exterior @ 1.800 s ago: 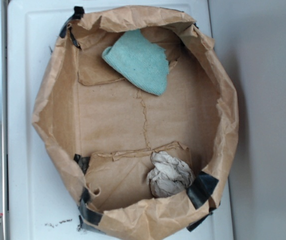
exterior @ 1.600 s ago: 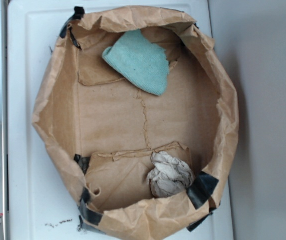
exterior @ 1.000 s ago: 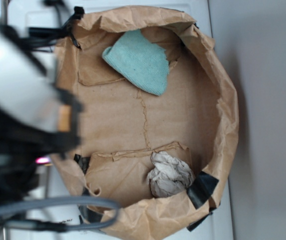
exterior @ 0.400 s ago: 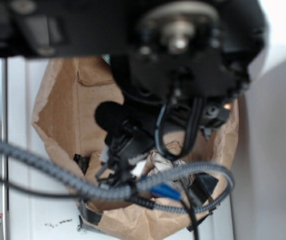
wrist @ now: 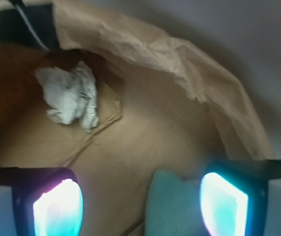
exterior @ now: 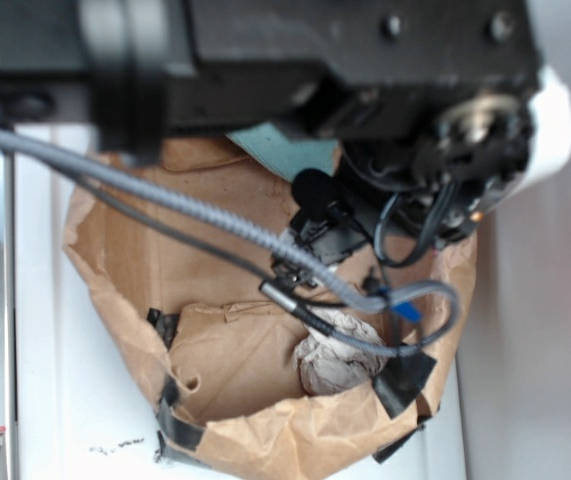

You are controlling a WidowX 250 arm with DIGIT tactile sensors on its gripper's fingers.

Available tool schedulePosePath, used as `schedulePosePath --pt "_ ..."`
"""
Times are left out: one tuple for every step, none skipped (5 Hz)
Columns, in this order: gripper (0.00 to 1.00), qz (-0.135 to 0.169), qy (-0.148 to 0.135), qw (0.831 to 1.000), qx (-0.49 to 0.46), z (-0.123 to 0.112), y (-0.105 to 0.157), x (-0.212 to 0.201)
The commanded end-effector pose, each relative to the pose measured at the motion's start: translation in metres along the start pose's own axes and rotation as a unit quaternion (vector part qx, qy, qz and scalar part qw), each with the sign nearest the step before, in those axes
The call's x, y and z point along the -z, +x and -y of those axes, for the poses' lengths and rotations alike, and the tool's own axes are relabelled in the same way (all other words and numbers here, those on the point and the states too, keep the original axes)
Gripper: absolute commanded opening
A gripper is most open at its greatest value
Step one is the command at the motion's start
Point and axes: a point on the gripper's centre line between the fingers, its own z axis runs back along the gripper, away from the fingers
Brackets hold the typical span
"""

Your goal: Grab the blue cloth.

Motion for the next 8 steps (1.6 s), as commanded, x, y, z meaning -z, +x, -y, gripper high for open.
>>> schedulePosePath --pt "1.0 -0.028 -0.007 1.0 0.001 -0.021 -0.008 0.056" --pt "1.0 -0.053 -0.002 0.999 -0.001 -0.026 -0.008 0.079" --pt "0.6 -0.07 0.001 0.998 -0.006 -0.028 -0.008 0.087" --pt "0.76 -0.068 -0.005 0.998 -0.013 -0.026 -0.01 0.075" --pt "1.0 -0.014 -0.024 0.999 -0.017 -0.028 -0.01 0.034" --pt "1.0 0.035 -0.027 0.999 -0.002 0.021 -0.027 -0.004" --pt "1.0 0.033 -0.028 0.999 0.017 0.039 -0.033 -0.023" --pt "1.0 0.033 -0.032 0.999 0.021 0.037 -0.055 -0.019"
